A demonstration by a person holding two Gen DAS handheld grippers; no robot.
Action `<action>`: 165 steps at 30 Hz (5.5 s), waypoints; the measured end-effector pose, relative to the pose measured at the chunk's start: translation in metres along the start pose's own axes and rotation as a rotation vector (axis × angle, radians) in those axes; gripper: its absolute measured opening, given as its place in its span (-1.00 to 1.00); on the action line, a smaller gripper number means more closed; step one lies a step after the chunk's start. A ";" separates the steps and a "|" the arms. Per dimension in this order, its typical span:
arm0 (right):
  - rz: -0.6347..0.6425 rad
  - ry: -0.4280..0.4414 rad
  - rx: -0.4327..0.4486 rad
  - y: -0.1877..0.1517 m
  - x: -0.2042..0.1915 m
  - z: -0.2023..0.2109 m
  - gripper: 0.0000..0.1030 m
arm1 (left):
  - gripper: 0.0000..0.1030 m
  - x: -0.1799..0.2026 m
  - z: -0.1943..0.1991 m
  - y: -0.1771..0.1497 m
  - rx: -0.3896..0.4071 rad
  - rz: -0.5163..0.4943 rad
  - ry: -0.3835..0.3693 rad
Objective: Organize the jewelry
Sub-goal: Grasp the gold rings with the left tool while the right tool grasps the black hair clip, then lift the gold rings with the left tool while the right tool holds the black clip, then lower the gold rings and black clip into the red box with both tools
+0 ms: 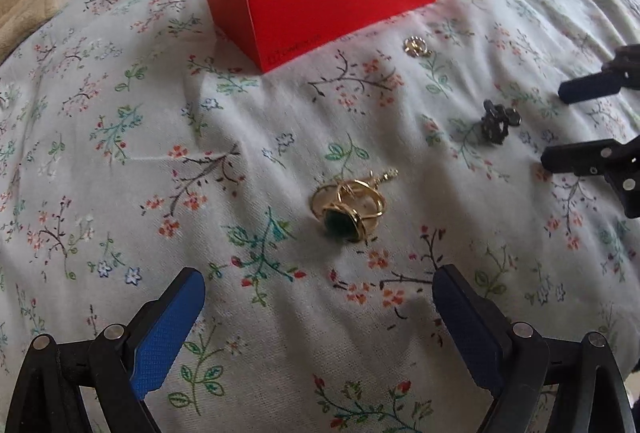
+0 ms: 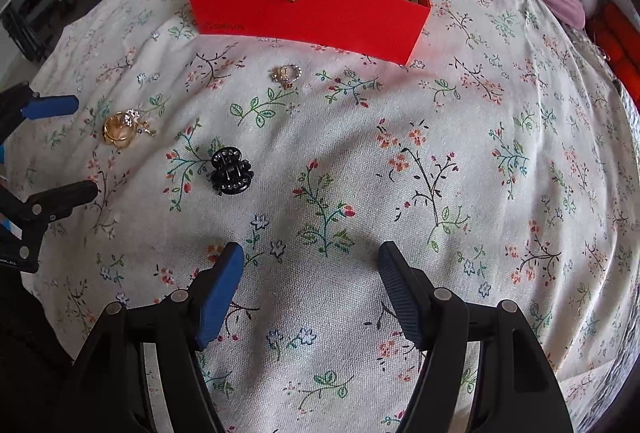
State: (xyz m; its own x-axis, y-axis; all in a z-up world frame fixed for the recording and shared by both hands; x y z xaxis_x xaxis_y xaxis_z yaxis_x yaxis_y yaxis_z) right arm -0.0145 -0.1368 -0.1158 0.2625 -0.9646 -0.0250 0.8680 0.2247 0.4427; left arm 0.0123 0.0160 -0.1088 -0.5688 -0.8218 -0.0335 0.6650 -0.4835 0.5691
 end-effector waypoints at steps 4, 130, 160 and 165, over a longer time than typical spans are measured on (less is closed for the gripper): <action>0.049 -0.031 0.037 -0.004 -0.004 -0.001 0.61 | 0.84 0.001 -0.006 -0.003 0.015 0.010 -0.011; -0.054 0.200 0.074 0.046 -0.037 0.024 -0.56 | -0.45 0.002 0.039 0.020 -0.009 0.148 -0.180; -0.213 0.150 0.216 0.111 0.010 0.076 -0.55 | -0.45 -0.014 0.037 0.110 0.146 0.377 0.018; -0.257 0.134 0.232 0.120 0.028 0.075 -0.55 | -0.44 -0.017 0.028 0.126 0.173 0.427 0.026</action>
State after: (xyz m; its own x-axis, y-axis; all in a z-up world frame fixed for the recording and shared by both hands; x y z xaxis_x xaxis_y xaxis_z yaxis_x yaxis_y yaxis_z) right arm 0.0656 -0.1469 0.0039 0.1146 -0.9554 -0.2721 0.7979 -0.0746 0.5981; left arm 0.0920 -0.0226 -0.0132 -0.2478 -0.9449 0.2139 0.7449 -0.0447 0.6657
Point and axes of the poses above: each gripper's, at about its wrist camera, not at the fingertips, and z roughly against the way its jaws point, x to its right, y to its top, the point moved 7 cm from there along -z, roughly the way its jaws point, and after that the axes turned 9 degrees about x, right-handed, at the moved point
